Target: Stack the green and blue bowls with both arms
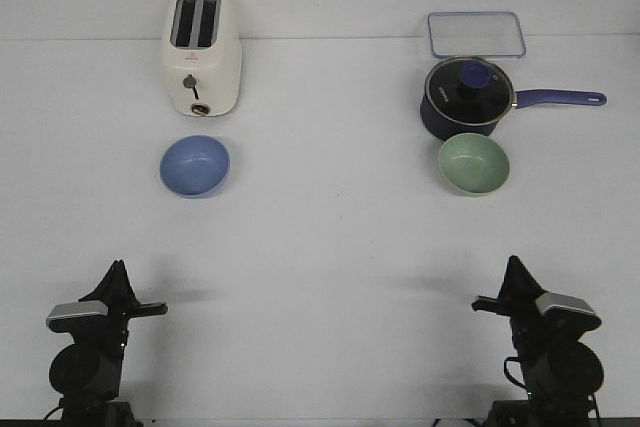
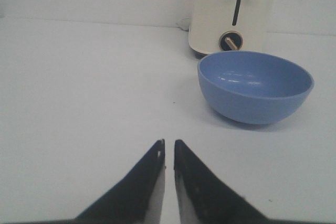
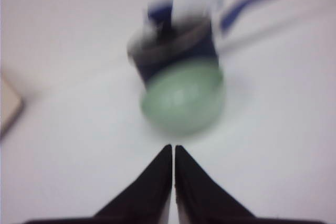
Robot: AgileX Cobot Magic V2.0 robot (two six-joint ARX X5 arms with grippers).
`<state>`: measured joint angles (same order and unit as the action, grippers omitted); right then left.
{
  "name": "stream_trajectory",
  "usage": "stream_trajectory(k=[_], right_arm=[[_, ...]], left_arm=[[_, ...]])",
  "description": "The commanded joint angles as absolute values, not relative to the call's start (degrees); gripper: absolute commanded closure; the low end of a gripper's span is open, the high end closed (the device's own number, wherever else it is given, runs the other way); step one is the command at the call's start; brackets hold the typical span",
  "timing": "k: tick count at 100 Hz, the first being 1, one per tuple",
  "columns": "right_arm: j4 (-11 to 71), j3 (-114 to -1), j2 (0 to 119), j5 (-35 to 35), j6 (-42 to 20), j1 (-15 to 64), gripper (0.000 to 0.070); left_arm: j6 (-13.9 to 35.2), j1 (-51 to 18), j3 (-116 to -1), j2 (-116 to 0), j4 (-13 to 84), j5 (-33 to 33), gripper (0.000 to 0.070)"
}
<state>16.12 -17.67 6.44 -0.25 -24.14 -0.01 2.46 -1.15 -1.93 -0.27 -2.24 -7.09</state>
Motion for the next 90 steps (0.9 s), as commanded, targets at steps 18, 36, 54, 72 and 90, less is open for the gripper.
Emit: stream_trajectory(k=[18,36,54,72,90], right_arm=[[22.8,-41.1,31.7,-1.7,-17.4,0.0,0.0265],[27.3,-53.3,53.6,-3.8,-14.5,-0.7,0.0262],[28.4,-63.5,74.8,-1.7,-13.6,-4.6,0.0263],[29.2,-71.9,90.8,0.1,-13.4,-7.0,0.0281],[27.3,-75.7,100.0,1.9,-13.5,-8.0,0.0289]], left_arm=[[2.6,-1.1,-0.8,-0.2,-2.9,-6.8,0.0685],[2.6,-1.1,-0.8,-0.2,-2.9,-6.8,0.0685],[2.6,-1.1,-0.8,-0.2,-2.9,-6.8,0.0685],[2.6,-1.1,-0.8,-0.2,-2.9,-6.8,0.0685],[2.6,-1.1,-0.8,-0.2,-2.9,-6.8,0.0685]])
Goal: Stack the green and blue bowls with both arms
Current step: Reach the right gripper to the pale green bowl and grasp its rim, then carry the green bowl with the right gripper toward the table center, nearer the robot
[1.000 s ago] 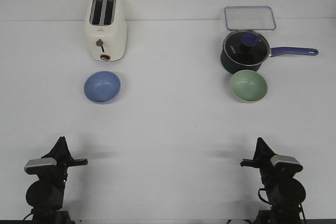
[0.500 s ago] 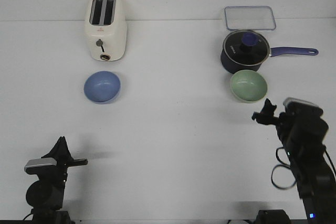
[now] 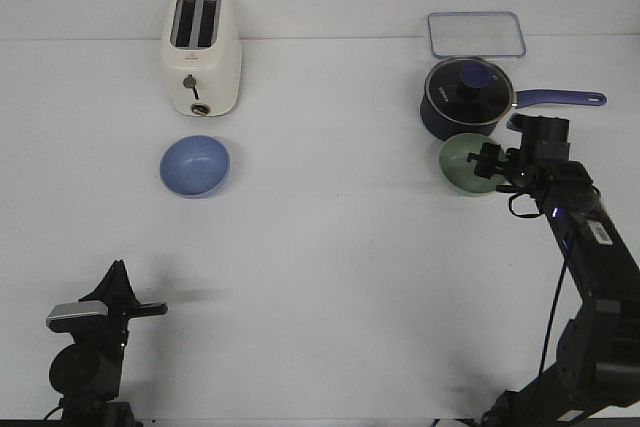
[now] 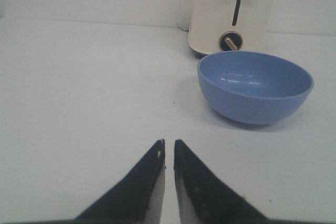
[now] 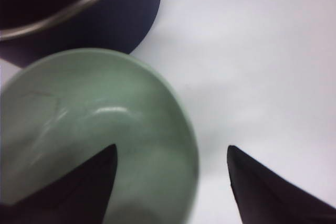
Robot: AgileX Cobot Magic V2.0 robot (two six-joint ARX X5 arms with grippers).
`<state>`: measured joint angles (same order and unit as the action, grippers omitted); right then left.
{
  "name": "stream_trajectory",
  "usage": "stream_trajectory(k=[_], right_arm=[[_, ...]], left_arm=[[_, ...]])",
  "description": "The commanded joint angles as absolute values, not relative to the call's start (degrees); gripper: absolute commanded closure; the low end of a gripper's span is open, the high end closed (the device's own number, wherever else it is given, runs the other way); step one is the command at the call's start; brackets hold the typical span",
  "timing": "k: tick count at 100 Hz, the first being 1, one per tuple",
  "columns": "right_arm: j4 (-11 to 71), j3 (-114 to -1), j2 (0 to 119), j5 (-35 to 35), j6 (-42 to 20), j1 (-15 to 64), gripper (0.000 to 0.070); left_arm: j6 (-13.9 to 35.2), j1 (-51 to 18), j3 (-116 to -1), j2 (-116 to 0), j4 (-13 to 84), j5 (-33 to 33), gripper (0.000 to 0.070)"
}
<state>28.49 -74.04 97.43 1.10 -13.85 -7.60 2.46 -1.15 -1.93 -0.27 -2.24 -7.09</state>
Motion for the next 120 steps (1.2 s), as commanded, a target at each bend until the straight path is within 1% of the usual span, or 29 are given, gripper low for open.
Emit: stream_trajectory(k=[1,8,15,18,25,30,34,39,60,77,85,95,105,115,120], right_arm=[[27.2,-75.7,100.3,2.0,-13.5,-8.0,0.0291],[26.3,-75.9,102.2,2.1,-13.7,-8.0,0.0312],[25.8,-75.9,103.3,2.1,-13.8,-8.0,0.0371],[25.8,-75.9,103.6,2.0,-13.8,-8.0,0.0408],[25.5,-75.9,103.9,1.6,-13.6,-8.0,0.0539],[25.3,-75.9,103.9,1.6,-13.7,-8.0,0.0616],[25.3,-75.9,103.9,1.7,-13.8,-8.0,0.0663],[25.3,-75.9,103.9,1.7,-13.8,-8.0,0.0696],[26.7,-75.9,100.2,2.2,-13.7,-8.1,0.0697],[31.6,-75.5,90.9,8.5,-13.6,-8.1,0.0697],[32.6,-73.3,84.7,11.0,-13.6,-6.4,0.0697],[33.1,-68.5,76.3,11.2,-14.8,-1.6,0.0697],[33.1,-62.7,68.8,12.0,-16.6,6.2,0.0697],[32.3,-57.9,65.3,11.5,-20.0,14.9,0.0697],[31.3,-55.6,64.9,10.1,-22.1,19.7,0.0697]], left_arm=[[2.6,-1.1,-0.8,-0.2,-2.9,-6.8,0.0685],[2.6,-1.1,-0.8,-0.2,-2.9,-6.8,0.0685],[2.6,-1.1,-0.8,-0.2,-2.9,-6.8,0.0685],[2.6,-1.1,-0.8,-0.2,-2.9,-6.8,0.0685],[2.6,-1.1,-0.8,-0.2,-2.9,-6.8,0.0685],[2.6,-1.1,-0.8,-0.2,-2.9,-6.8,0.0685],[2.6,-1.1,-0.8,-0.2,-2.9,-6.8,0.0685],[2.6,-1.1,-0.8,-0.2,-2.9,-6.8,0.0685],[2.6,-1.1,-0.8,-0.2,-2.9,-6.8,0.0685],[2.6,-1.1,-0.8,-0.2,-2.9,-6.8,0.0685],[2.6,-1.1,-0.8,-0.2,-2.9,-6.8,0.0685],[2.6,-1.1,-0.8,-0.2,-2.9,-6.8,0.0685],[2.6,-1.1,-0.8,-0.2,-2.9,-6.8,0.0685],[2.6,-1.1,-0.8,-0.2,-2.9,-6.8,0.0685],[2.6,-1.1,-0.8,-0.2,-2.9,-6.8,0.0685]])
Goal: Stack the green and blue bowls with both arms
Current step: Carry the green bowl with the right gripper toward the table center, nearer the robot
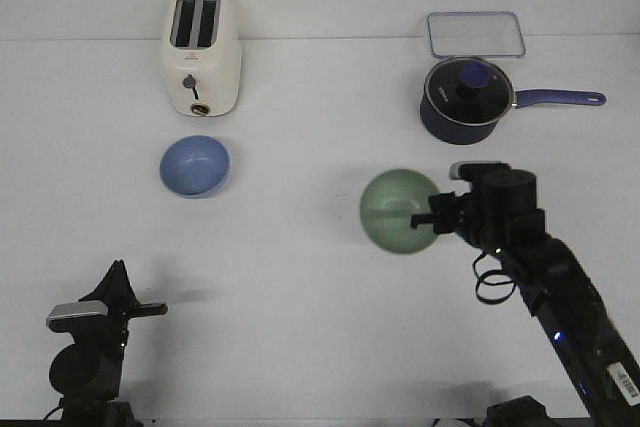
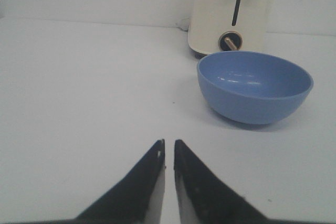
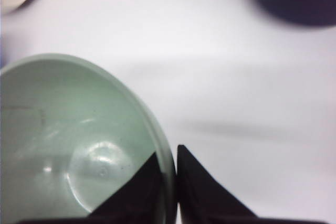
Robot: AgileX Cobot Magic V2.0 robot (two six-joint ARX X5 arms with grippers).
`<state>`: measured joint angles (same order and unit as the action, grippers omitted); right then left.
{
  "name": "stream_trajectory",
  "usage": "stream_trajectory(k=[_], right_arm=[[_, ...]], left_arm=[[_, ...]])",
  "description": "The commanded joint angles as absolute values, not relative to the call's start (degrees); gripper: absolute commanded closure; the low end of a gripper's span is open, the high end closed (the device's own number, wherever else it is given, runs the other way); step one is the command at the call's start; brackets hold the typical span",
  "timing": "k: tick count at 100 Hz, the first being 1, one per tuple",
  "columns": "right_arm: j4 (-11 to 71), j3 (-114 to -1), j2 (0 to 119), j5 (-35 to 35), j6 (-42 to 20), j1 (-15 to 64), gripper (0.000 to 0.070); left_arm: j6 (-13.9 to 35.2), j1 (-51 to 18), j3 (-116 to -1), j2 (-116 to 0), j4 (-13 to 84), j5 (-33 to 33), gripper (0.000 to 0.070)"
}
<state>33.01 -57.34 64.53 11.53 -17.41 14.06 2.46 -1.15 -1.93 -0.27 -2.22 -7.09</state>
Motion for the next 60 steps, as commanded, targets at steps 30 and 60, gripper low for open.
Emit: stream_trajectory(k=[30,60], right_arm=[[25.1,-47.1,70.7,1.3,-29.1,38.0,0.0697],[24.3,-47.1,77.3,-0.4,-29.1,41.6,0.0694]], left_arm=[[2.6,-1.1,-0.8,-0.2,-2.9,-6.8,0.0685],[2.6,-1.1,-0.8,-0.2,-2.9,-6.8,0.0685]])
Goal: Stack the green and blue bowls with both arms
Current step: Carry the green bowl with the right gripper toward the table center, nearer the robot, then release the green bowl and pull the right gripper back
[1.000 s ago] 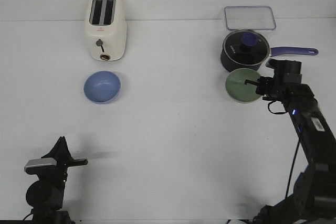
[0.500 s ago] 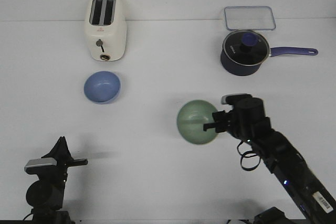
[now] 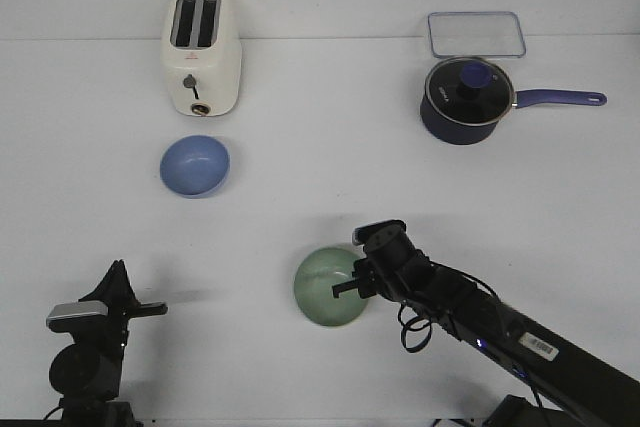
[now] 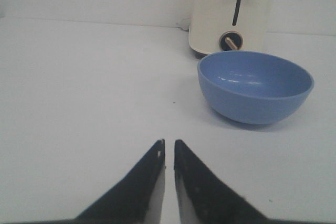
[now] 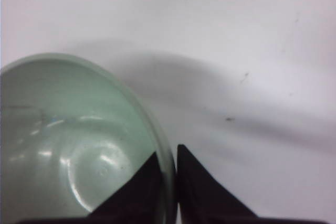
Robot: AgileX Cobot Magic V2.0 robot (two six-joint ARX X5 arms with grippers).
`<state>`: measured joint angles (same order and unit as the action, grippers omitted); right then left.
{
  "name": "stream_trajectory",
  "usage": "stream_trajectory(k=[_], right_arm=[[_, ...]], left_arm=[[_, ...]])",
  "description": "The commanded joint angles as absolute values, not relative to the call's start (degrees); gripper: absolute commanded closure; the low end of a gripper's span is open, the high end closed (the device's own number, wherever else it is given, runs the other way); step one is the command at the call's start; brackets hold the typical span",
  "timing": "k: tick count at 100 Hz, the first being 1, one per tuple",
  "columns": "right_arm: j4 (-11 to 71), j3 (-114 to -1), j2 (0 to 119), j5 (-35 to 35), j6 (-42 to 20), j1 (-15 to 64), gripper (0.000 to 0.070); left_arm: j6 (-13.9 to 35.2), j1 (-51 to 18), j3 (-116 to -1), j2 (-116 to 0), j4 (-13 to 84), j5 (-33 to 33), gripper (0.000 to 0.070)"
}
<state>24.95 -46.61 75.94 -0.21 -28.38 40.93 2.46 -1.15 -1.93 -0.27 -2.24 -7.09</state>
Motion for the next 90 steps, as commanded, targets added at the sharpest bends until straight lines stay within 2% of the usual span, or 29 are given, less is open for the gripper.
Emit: stream_trajectory(k=[1,8,20,26,47,55,72,84,90], right_arm=[[24.3,-47.1,77.5,-0.4,-29.1,41.7,0.0691],[24.7,-47.1,78.1,-0.4,-29.1,41.7,0.0643],[25.1,-47.1,78.1,-0.5,-28.8,41.7,0.0357],[25.1,-47.2,77.5,-0.9,-28.2,41.4,0.0275],[25.9,-47.3,65.8,-4.0,-22.8,40.5,0.0272],[28.2,-46.9,58.0,-8.2,-19.9,41.3,0.0273],[29.6,-40.0,39.3,-15.3,-20.0,46.1,0.0274],[28.1,-33.4,28.2,-15.4,-21.1,49.4,0.0274],[28.2,-31.1,24.2,-15.5,-21.4,50.2,0.0274]], left_arm=[[2.6,-1.1,-0.8,-0.2,-2.9,-6.8,0.0685],[2.6,-1.1,-0.8,-0.2,-2.9,-6.8,0.0685],[2.6,-1.1,-0.8,-0.2,-2.9,-6.8,0.0685],[2.6,-1.1,-0.8,-0.2,-2.9,-6.8,0.0685],[2.2,-1.1,-0.8,-0.2,-2.9,-6.8,0.0685],[1.5,-1.1,-0.8,-0.2,-2.9,-6.9,0.0685],[1.5,-1.1,-0.8,-0.2,-2.9,-6.8,0.0685],[1.8,-1.1,-0.8,-0.2,-3.2,-6.8,0.0685],[4.4,-1.1,-0.9,-0.2,-3.2,-6.5,0.0685]])
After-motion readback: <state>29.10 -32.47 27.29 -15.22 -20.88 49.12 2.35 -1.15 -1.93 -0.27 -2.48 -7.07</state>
